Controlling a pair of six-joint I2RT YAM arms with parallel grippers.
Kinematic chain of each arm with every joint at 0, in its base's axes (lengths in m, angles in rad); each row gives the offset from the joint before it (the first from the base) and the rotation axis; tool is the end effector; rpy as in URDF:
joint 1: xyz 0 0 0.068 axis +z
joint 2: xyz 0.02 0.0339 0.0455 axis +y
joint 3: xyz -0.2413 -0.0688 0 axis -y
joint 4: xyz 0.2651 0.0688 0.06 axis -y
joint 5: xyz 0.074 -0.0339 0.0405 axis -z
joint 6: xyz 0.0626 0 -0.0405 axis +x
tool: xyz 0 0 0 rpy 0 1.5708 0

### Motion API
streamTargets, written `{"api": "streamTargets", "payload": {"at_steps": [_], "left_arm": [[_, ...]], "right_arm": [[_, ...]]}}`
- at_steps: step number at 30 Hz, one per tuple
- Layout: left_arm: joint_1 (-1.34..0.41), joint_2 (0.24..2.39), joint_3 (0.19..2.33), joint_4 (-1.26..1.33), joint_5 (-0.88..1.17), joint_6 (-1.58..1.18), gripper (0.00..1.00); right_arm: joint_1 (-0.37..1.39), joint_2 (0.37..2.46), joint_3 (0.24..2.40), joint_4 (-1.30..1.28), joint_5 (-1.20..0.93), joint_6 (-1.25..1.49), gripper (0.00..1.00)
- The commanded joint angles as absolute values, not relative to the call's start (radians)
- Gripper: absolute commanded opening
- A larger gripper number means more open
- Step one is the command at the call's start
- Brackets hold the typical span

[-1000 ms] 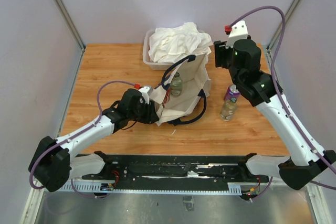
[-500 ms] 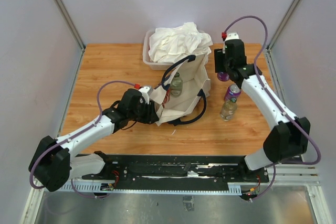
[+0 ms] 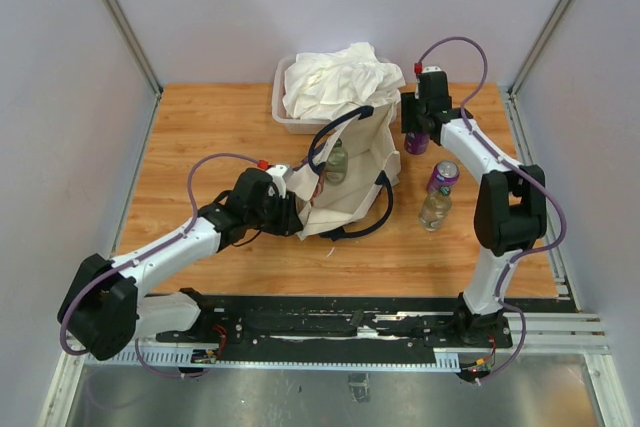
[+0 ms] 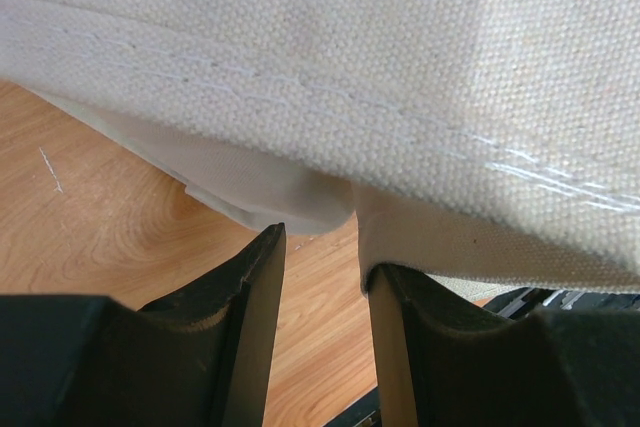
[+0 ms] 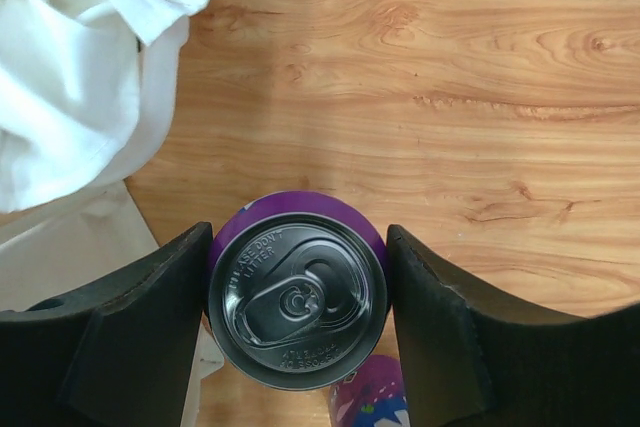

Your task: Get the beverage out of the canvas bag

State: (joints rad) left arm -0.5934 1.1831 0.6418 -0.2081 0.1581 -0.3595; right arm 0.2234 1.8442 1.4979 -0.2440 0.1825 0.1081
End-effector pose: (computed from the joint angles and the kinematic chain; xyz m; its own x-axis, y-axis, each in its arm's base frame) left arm 0.2319 -0.1683 0.1592 -0.7565 0.0912 -0.6476 0.4077 0.8400 -0.3579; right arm 0.4584 0.0925 0.2368 -0.5473 -0.0155 -0.8368 -0.0119 0.9999 -0.0108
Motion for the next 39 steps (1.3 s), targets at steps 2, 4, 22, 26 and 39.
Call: {"api": "streamTargets", "payload": {"at_steps": [2, 4, 22, 26, 39], "left_arm": [[-0.597, 1.203, 0.655, -0.249, 0.111, -0.337, 0.42], [-0.597, 1.204, 0.656, -0.252, 0.106, -0.336, 0.42], [-0.597, 1.215, 0.664, -0.265, 0.113, -0.318, 0.43], [-0.597, 1.214, 0.662, -0.268, 0.116, -0.317, 0.44], [-0.597, 1.178, 0.648, -0.272, 0.104, -0.326, 0.44]], "right_arm": [[0.197, 1.875, 1.553, -0.143, 0.178, 0.144, 0.01], [0.198, 1.885, 1.533, -0.129, 0.187, 0.143, 0.01], [0.199, 1.887, 1.363, -0.034, 0.23, 0.118, 0.43], [0.201, 1.873, 1.349, -0.033, 0.239, 0.117, 0.87], [0.34, 1.618, 1.427, -0.091, 0.373, 0.019, 0.75]]}}
